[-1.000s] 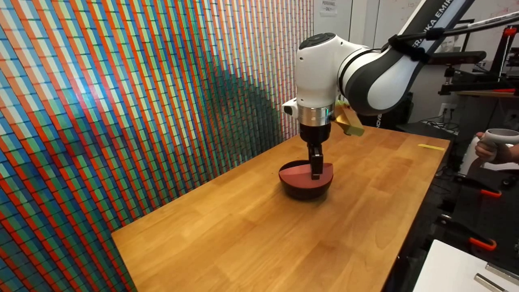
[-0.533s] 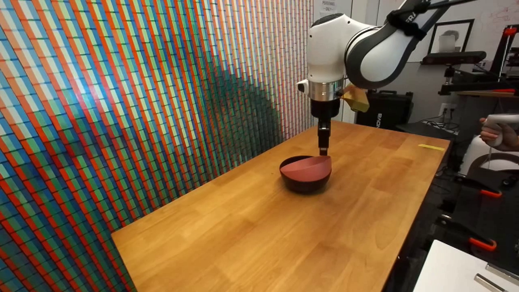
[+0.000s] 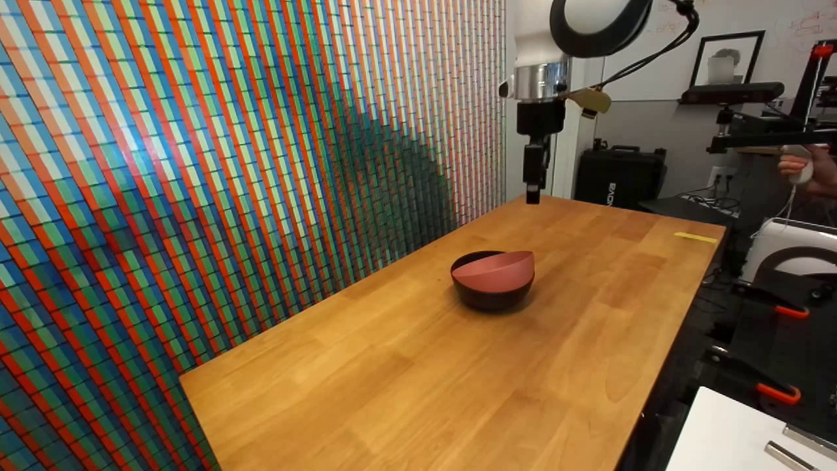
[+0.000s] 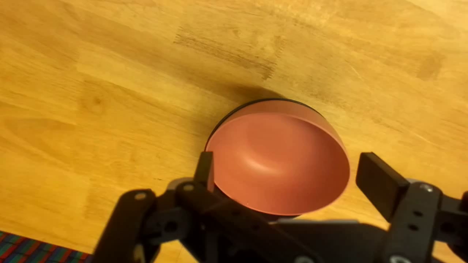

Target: Put the pink bowl on top of the black bowl

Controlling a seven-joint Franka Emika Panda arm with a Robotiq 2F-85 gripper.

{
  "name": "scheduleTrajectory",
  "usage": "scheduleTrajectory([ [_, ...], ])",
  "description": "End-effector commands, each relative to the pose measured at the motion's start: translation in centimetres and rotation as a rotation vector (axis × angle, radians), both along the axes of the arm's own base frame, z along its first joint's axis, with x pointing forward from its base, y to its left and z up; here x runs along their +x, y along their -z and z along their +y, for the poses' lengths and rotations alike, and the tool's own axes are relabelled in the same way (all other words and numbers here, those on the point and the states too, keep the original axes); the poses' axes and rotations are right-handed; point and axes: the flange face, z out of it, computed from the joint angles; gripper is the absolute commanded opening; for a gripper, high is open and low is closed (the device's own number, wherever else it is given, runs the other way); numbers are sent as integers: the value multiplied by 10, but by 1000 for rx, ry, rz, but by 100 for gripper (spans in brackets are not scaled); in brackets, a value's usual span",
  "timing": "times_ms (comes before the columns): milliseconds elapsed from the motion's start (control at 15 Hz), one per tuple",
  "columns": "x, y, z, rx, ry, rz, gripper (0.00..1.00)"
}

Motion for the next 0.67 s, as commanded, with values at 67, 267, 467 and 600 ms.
scheduleTrajectory([
  [67, -6, -74, -33, 12, 29, -11, 100],
  [267, -11, -111, -49, -6, 43, -11, 100],
  [467, -17, -138, -61, 1, 56, -17, 100],
  [600, -21, -152, -67, -2, 57, -23, 100],
])
